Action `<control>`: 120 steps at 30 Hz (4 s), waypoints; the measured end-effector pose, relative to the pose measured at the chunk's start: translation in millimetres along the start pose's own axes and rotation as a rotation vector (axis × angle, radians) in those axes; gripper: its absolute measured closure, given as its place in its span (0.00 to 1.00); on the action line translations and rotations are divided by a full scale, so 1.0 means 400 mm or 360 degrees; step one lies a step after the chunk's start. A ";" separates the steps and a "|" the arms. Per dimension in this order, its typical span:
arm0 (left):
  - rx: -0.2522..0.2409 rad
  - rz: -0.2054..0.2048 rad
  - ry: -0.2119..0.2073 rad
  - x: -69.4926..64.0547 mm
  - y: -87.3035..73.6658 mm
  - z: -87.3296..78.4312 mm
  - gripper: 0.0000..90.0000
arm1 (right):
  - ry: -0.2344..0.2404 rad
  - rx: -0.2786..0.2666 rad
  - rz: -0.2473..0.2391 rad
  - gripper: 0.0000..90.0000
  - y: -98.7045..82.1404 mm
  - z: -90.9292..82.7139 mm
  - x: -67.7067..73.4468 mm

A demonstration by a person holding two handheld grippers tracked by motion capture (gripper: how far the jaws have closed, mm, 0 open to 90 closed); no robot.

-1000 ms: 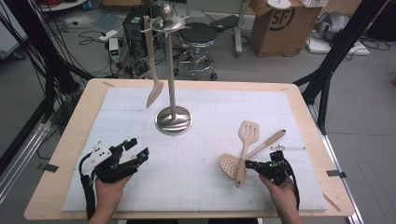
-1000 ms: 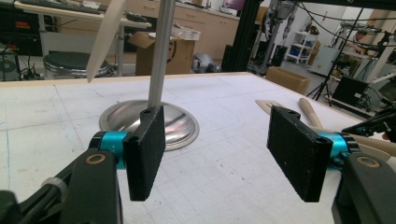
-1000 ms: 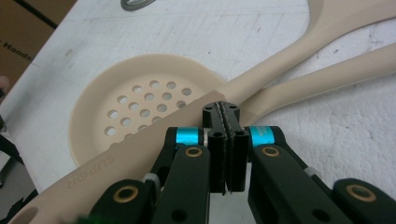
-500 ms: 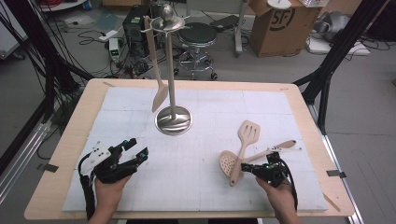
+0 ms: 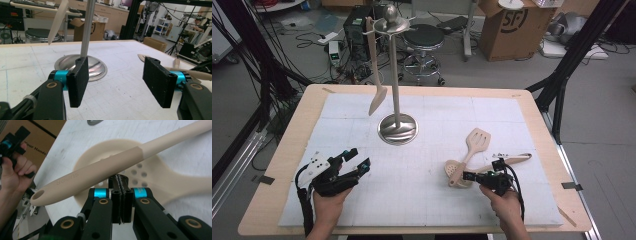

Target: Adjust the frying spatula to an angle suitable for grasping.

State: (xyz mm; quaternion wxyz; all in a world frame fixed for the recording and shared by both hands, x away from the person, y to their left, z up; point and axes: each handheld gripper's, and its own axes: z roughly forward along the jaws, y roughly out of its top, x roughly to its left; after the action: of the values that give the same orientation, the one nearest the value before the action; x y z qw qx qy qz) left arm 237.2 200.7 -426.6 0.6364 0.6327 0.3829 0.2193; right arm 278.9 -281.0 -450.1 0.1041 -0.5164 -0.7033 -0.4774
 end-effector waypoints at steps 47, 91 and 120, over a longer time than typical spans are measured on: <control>-0.0020 -0.0017 0.0056 0.015 0.000 -0.024 0.43 | -0.0018 -0.0120 -0.0008 1.00 0.155 0.123 0.016; -0.0050 -0.0031 0.0071 0.025 0.004 -0.039 0.43 | -0.0868 0.0280 -0.0153 1.00 0.259 0.116 -0.077; -0.0070 -0.0036 0.0089 0.032 0.007 -0.046 0.44 | -0.0511 0.0206 -0.0104 0.76 0.295 0.139 -0.084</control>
State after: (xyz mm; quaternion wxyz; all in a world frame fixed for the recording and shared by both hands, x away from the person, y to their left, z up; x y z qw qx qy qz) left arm 231.5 222.6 -424.9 0.6416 0.6078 0.4028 0.2381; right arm 410.4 -257.5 -434.2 0.0079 -0.5551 -0.7566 -0.3456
